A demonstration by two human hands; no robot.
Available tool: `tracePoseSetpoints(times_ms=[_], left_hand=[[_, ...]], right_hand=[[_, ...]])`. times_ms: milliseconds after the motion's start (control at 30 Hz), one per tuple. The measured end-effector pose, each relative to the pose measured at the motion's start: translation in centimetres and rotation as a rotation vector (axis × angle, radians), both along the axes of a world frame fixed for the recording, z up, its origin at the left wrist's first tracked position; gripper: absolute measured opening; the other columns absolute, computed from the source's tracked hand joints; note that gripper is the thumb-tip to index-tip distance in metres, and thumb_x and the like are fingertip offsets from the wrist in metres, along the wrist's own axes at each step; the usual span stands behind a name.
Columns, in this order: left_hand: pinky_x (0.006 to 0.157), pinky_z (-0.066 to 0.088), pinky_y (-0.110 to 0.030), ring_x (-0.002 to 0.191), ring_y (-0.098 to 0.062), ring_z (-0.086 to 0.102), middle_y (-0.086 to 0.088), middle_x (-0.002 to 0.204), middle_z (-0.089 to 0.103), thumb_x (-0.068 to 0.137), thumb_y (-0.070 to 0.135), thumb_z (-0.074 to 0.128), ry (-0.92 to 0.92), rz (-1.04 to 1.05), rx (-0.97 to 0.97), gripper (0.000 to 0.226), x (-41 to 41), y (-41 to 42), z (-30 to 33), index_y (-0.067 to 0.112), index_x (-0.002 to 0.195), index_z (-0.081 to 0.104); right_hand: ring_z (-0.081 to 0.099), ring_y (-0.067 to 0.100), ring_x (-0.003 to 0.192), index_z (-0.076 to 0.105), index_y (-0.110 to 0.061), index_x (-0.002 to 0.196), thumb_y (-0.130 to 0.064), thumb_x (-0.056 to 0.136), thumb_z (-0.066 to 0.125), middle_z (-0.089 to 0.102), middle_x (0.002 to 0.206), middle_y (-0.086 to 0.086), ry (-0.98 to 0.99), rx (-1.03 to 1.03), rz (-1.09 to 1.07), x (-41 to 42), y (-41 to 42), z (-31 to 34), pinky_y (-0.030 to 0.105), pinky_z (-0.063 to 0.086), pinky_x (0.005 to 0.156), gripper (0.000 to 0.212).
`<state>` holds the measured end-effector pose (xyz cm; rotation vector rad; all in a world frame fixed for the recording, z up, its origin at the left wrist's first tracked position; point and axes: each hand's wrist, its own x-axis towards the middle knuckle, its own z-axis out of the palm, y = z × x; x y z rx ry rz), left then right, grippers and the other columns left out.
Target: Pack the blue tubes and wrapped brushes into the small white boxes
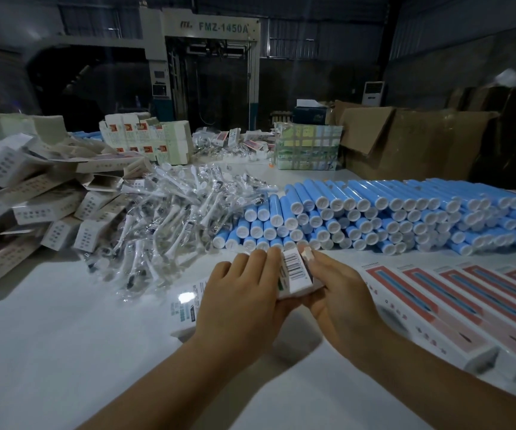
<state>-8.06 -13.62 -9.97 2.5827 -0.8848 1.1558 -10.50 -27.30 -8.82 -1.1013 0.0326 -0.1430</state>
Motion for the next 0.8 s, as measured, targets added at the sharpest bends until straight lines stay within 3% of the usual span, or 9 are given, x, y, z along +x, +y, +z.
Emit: tracePoseSetpoints(times_ms=[200,333,567,633,733,800], left_hand=[[0.064,0.051,-0.035,0.080,-0.023,0.064,-0.008,0.100,0.068,0.085,0.056,0.040,-0.003,0.029,0.043,0.066,-0.1,0.0,0.1,0.003,0.118,0.063],[0.065,0.052,-0.037,0.081,-0.024,0.064,-0.009,0.100,0.068,0.073,0.055,0.070,0.023,0.047,0.106,0.070,-0.1,0.0,-0.3,0.003,0.119,0.063],[0.062,0.050,-0.035,0.076,-0.025,0.063,-0.010,0.096,0.068,0.072,0.052,0.074,-0.070,0.062,0.184,0.066,-0.4,-0.4,-0.6,0.002,0.114,0.065],[0.062,0.050,-0.035,0.076,-0.025,0.063,-0.010,0.096,0.068,0.075,0.052,0.071,-0.080,0.059,0.174,0.064,-0.4,-0.5,-0.5,0.002,0.114,0.066],[0.063,0.051,-0.035,0.078,-0.025,0.064,-0.010,0.097,0.068,0.076,0.053,0.071,-0.080,0.058,0.166,0.065,-0.3,-0.4,-0.5,0.003,0.116,0.065],[0.064,0.051,-0.035,0.079,-0.025,0.064,-0.009,0.098,0.068,0.072,0.055,0.074,-0.067,0.063,0.151,0.070,-0.2,-0.1,-0.3,0.003,0.117,0.064]], right_hand=[[0.064,0.033,0.105,0.050,-0.003,0.134,-0.005,0.098,0.038,0.066,0.111,0.023,0.031,-0.047,-0.020,0.2,-0.1,-0.3,0.044,0.054,0.090,0.038],[0.066,0.032,0.103,0.057,-0.005,0.129,-0.004,0.096,0.041,0.066,0.112,0.021,0.055,-0.114,-0.061,0.2,-0.1,-0.5,0.047,0.053,0.092,0.037],[0.070,0.024,0.092,0.069,-0.020,0.112,-0.011,0.096,0.045,0.072,0.096,0.009,0.096,-0.235,-0.204,0.0,0.1,-1.3,0.036,0.058,0.077,0.030],[0.069,0.023,0.095,0.066,-0.021,0.120,-0.017,0.099,0.044,0.072,0.101,0.007,0.084,-0.257,-0.235,-0.1,0.4,-1.6,0.033,0.058,0.074,0.031],[0.060,0.021,0.114,0.050,-0.024,0.138,-0.026,0.101,0.037,0.058,0.132,0.006,0.059,-0.376,-0.191,-0.1,0.9,-2.0,0.040,0.054,0.091,0.039],[0.062,0.013,0.109,0.043,-0.032,0.142,-0.025,0.100,0.038,0.055,0.134,-0.001,0.035,-0.421,-0.156,-0.1,0.9,-2.0,0.034,0.055,0.088,0.042]])
